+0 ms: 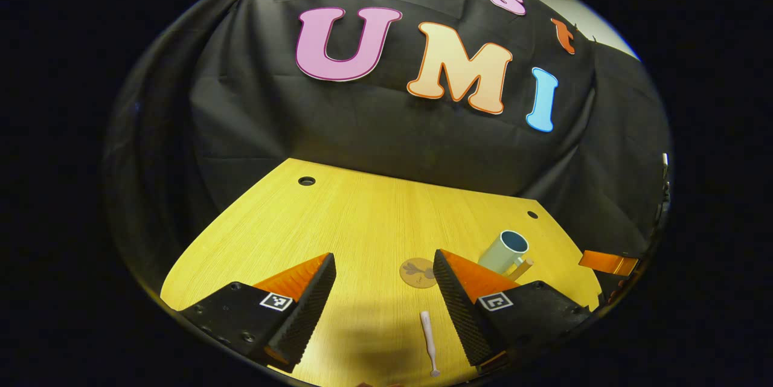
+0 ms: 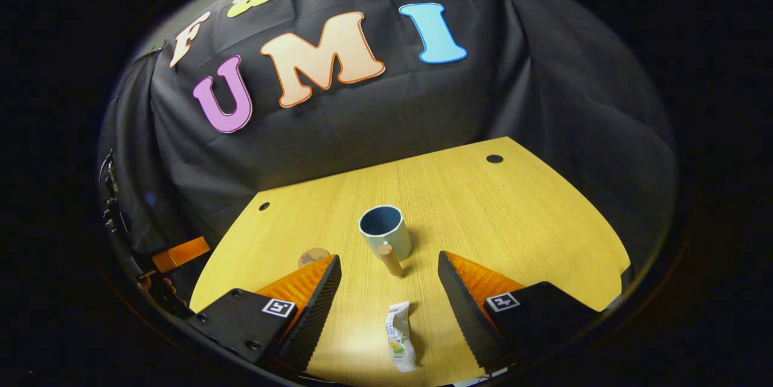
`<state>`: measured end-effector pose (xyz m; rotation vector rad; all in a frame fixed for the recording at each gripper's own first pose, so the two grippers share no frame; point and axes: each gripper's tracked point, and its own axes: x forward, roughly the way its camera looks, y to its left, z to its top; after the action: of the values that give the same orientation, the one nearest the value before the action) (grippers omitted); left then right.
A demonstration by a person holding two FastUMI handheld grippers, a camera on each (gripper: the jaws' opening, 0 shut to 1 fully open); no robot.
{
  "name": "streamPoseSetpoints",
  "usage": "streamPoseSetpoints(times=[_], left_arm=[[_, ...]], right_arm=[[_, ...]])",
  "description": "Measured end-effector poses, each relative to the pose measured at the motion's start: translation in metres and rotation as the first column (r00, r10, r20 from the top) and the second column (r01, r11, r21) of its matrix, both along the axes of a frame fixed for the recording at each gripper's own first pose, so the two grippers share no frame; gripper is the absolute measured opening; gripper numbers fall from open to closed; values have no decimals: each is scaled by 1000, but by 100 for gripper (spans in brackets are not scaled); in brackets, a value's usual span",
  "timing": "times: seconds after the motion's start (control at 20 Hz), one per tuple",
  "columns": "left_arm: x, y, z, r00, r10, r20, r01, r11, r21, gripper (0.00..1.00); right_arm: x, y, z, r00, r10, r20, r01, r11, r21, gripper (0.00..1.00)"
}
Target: Put the toothbrush and toothpaste on the desktop into the cup, then pick up the cup and place it on the coaster on the desktop.
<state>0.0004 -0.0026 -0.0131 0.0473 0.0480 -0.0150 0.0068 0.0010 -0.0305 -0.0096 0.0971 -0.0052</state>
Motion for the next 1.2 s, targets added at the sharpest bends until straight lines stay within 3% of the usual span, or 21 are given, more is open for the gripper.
streamPoseSetpoints(times=[0.2, 0.3, 0.35, 0.45, 0.55, 0.7, 0.75, 0.95, 1.05, 1.1, 1.15, 1.2], left_arm=[[2, 2, -6, 1000, 5, -21, -4, 1000, 7, 95], [3, 4, -11, 999, 9, -33, -8, 1000, 13, 95], [3, 5, -12, 999, 12, -37, -11, 1000, 16, 95], [4, 6, -16, 999, 14, -50, -13, 1000, 16, 95], [6, 10, -21, 998, 22, -66, -21, 1000, 20, 95], [7, 20, -34, 993, 50, -105, -44, 998, 54, 95], [8, 24, -38, 992, 58, -114, -50, 996, 68, 95], [8, 35, -54, 983, 78, -166, -65, 994, 83, 95], [8, 40, -61, 977, 91, -191, -77, 994, 79, 95], [7, 42, -64, 975, 101, -199, -85, 993, 83, 95], [8, 44, -66, 973, 109, -204, -93, 992, 87, 95], [8, 45, -68, 971, 111, -210, -94, 992, 89, 95]], right_arm=[[5, 2, -18, 998, -6, -62, 5, 1000, -19, 98], [10, 2, -35, 993, -13, -114, 8, 999, -36, 94], [11, 2, -46, 989, -20, -146, 12, 999, -52, 98], [15, 0, -70, 974, -37, -222, 17, 996, -90, 98], [23, 2, -93, 951, -43, -306, 7, 993, -118, 94], [33, 7, -123, 913, -51, -404, -6, 990, -138, 94], [35, 9, -130, 900, -57, -431, -7, 989, -146, 99], [41, 6, -156, 845, -102, -525, -7, 980, -201, 94], [41, 0, -166, 813, -142, -564, 14, 974, -226, 98], [41, -4, -171, 796, -162, -583, 29, 973, -231, 93], [41, -5, -174, 781, -170, -601, 38, 973, -227, 98], [41, -6, -177, 765, -177, -619, 44, 973, -225, 92]])
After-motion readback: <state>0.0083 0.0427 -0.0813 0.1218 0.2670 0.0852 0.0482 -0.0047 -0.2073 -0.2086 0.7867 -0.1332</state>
